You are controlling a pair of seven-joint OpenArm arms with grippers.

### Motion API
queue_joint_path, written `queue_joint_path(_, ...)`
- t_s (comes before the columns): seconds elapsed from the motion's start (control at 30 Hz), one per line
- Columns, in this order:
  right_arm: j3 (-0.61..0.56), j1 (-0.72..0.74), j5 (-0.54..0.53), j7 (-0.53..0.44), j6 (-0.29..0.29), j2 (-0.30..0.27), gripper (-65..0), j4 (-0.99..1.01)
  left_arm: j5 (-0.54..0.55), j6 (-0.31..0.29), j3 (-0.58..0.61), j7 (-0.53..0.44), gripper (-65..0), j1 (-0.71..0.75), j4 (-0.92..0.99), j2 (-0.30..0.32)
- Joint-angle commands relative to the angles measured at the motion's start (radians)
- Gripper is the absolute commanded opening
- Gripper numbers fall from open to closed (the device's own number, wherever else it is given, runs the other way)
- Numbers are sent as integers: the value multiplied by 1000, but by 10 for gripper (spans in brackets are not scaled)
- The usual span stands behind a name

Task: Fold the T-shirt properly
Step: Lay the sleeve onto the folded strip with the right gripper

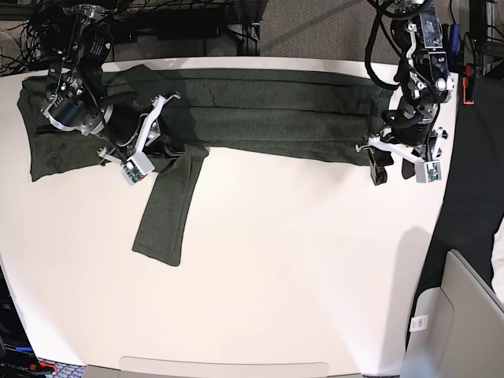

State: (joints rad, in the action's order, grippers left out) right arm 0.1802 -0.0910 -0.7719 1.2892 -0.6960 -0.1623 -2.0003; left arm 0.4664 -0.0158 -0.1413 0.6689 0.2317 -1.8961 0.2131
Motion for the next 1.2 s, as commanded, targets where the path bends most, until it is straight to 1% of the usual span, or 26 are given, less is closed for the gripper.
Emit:
queue_joint_path(0.0, 3, 9, -33, 10, -2, -7, -629, -21, 2, -3, -4, -27, -271, 4, -15, 7)
queue_joint_path(0.07, 0, 9, -74, 22, -2, -9, -628, -23, 2, -3, -4, -27, -271, 7, -15, 7)
queue_joint_path(0.13, -1, 1, -116, 36, -2, -29, -628, -23, 2, -3, -4, -27, -271, 13, -13, 7)
queue_joint_path(0.27, -5, -3, -157, 42, -2, -61, -627, -24, 2, -3, -4, -28, -271, 13, -12, 7)
queue_joint_path(0.37, -28, -3, -169, 42, -2, -93, -627, -24, 2, -3, -4, -30, -274, 10, 2, -8)
queue_joint_path(0.47, -89, -5, -189, 45, -2, -139, -627, -24, 1, -3, -4, -30, -288, 8, 14, -13)
queue_joint_path(0.5, -115, -5, -195, 63, -2, -151, -627, -24, 1, -3, -1, -30, -291, 8, 14, -13)
queue_joint_path(0.57, -141, -5, -203, 103, -2, -164, -626, -24, 1, -3, 2, -30, -291, 8, 14, -14)
queue_joint_path(0.7, -170, -3, -189, 102, -2, -191, -621, -18, 1, -3, 2, -30, -291, 7, 14, -14)
queue_joint_path(0.77, -167, -3, -151, 77, -2, -199, -587, -18, 1, -3, -1, -30, -291, 7, 14, -14)
queue_joint_path(0.8, -167, -3, -128, 73, -2, -201, -552, -18, 1, -3, -2, -30, -291, 7, 14, -14)
queue_joint_path(0.9, -173, -3, -83, 73, -2, -207, -413, -18, 1, -3, -2, -31, -291, 8, 14, -14)
queue_joint_path(1.0, -161, 9, -76, 69, -2, -207, -278, -18, 1, -3, -1, -31, -291, 8, 14, -14)
queue_joint_path(1.03, -141, 24, -76, 69, -2, -207, -236, -18, 1, -3, 1, -31, -291, 8, 14, -14)
queue_joint_path(1.1, -71, 40, -76, 68, -2, -199, -184, -18, 1, -3, 2, -31, -291, 8, 14, -14)
queue_joint_path(1.17, 15, 72, -67, 37, -2, -181, -178, -12, 1, -3, 2, -31, -291, 8, 14, -14)
